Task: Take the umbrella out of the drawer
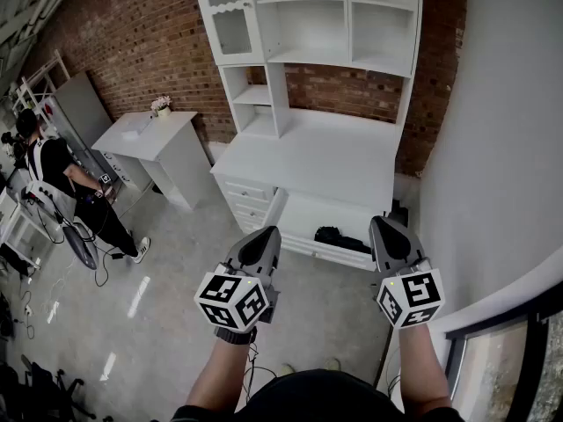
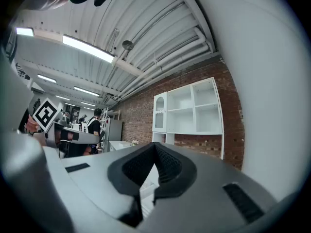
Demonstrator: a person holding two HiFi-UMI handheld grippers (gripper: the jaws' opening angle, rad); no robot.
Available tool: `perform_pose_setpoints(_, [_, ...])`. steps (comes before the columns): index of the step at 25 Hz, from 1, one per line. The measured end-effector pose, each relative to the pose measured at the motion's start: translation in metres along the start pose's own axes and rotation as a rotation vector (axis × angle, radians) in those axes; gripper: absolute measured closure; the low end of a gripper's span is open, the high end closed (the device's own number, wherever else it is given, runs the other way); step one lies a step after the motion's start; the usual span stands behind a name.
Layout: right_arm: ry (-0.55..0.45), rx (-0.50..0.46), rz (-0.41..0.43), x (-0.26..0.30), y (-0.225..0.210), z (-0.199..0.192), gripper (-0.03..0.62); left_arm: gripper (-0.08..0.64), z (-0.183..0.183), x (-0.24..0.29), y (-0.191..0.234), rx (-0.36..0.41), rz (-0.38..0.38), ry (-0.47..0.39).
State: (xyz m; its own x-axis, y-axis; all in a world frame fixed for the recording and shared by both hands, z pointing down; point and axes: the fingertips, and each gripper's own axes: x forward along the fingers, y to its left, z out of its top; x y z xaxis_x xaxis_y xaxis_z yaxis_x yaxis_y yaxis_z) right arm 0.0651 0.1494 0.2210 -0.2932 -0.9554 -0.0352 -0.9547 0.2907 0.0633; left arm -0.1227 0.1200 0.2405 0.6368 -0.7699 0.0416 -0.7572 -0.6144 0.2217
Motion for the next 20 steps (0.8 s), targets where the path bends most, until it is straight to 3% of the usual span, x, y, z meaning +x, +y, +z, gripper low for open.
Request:
perform_pose_setpoints(10, [-0.008, -0.015, -0.002, -0.012, -0.003, 0.0, 0.589, 0.554, -0.002, -0.001, -0.014, 0.007, -0.003, -0.003])
perform_pose_setpoints(20, [-0.035, 0.032, 0.024, -0.023, -0.01, -0.003, 0.588, 0.554, -0.013, 0.0, -0.025, 0.019, -0.01, 0.008])
